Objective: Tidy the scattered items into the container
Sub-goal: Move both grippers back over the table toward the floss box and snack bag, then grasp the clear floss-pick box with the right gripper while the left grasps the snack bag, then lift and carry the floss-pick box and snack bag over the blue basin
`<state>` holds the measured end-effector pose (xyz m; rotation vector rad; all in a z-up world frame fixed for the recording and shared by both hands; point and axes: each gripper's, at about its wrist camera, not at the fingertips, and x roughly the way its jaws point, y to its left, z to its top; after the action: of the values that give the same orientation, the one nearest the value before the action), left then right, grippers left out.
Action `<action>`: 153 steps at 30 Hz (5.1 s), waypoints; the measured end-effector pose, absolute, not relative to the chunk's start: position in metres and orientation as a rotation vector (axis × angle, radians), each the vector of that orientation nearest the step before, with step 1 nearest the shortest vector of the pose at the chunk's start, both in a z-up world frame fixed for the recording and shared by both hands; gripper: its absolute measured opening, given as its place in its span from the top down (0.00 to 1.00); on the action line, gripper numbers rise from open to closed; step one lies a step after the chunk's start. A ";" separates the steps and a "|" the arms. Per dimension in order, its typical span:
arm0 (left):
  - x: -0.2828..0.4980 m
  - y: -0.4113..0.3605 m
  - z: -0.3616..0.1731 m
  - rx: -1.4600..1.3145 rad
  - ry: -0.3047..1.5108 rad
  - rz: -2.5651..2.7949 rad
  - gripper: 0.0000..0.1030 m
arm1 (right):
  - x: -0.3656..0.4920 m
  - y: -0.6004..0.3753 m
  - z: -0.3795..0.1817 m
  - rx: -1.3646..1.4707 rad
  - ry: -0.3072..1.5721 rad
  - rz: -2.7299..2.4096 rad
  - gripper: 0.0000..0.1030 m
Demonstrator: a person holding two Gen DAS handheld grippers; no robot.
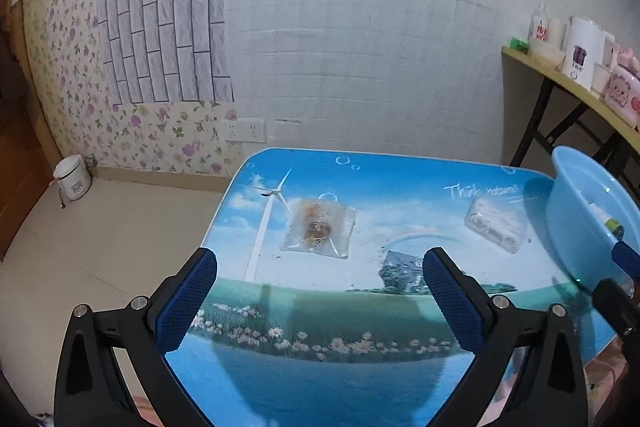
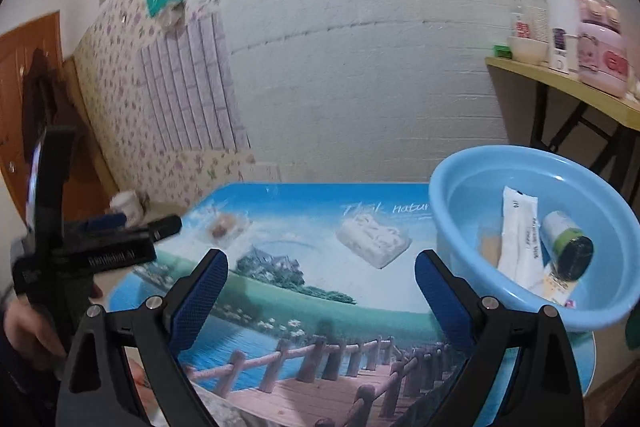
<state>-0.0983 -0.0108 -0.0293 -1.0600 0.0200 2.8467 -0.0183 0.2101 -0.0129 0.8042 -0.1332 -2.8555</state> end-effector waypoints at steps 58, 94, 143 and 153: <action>-0.210 -0.004 -0.110 -1.428 0.080 2.654 0.00 | -0.208 0.166 -0.092 1.724 -0.434 -3.168 0.08; -0.160 -0.010 -0.102 -1.348 0.061 2.689 0.59 | -0.142 0.169 -0.090 1.426 -0.208 -2.779 0.20; -0.052 0.017 -0.034 -1.159 0.105 2.749 0.59 | -0.023 0.196 -0.042 1.139 0.036 -2.745 0.20; -0.039 0.031 -0.007 -1.072 0.128 2.765 0.59 | -0.004 0.205 -0.006 1.022 0.037 -2.823 0.20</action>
<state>-0.0386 0.0307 -0.0072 -1.0718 0.1283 2.7646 -0.0043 0.2050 -0.0059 1.0220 0.0372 -2.8232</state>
